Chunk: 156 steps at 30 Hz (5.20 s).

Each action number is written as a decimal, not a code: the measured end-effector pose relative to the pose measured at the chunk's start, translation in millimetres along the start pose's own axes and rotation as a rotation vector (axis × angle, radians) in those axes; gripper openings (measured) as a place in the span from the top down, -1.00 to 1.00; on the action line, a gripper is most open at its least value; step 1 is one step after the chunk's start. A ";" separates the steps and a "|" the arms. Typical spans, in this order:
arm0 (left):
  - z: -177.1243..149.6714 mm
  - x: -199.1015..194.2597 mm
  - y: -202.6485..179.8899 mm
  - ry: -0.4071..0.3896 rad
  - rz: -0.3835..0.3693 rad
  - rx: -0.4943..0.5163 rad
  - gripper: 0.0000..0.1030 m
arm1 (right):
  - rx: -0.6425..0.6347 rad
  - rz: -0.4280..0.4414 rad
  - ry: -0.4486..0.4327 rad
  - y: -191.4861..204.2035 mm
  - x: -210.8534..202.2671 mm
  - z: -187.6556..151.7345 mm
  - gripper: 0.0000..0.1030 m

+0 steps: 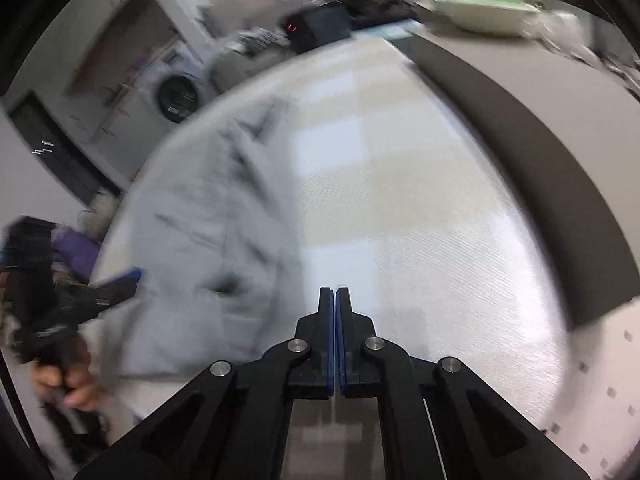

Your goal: Fold small clothes

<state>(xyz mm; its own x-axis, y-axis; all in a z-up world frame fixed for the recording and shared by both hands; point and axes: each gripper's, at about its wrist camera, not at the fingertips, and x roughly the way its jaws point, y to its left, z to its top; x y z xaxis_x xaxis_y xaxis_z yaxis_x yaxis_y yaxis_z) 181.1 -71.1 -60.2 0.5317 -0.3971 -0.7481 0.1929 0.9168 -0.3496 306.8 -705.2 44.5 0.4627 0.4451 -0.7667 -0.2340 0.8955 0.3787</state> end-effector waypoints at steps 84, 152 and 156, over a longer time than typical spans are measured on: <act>-28.5 -9.5 7.5 0.020 -0.197 0.045 -0.34 | -0.258 -0.137 0.002 65.8 151.7 198.3 0.77; -28.5 -40.2 14.1 -0.062 -0.099 -0.033 -0.36 | -0.174 0.244 0.008 31.2 -9.2 9.4 0.95; -31.5 -38.4 20.6 -0.055 -0.101 -0.060 -0.36 | -0.147 0.117 0.086 15.6 15.4 -0.3 0.95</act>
<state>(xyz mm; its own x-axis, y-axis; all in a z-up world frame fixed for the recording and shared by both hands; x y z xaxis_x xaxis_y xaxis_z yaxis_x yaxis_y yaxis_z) 138.7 -38.3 -56.4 0.5566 -0.4827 -0.6762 0.1989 0.8677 -0.4557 310.1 -684.3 38.4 0.3520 0.5386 -0.7655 -0.4075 0.8245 0.3927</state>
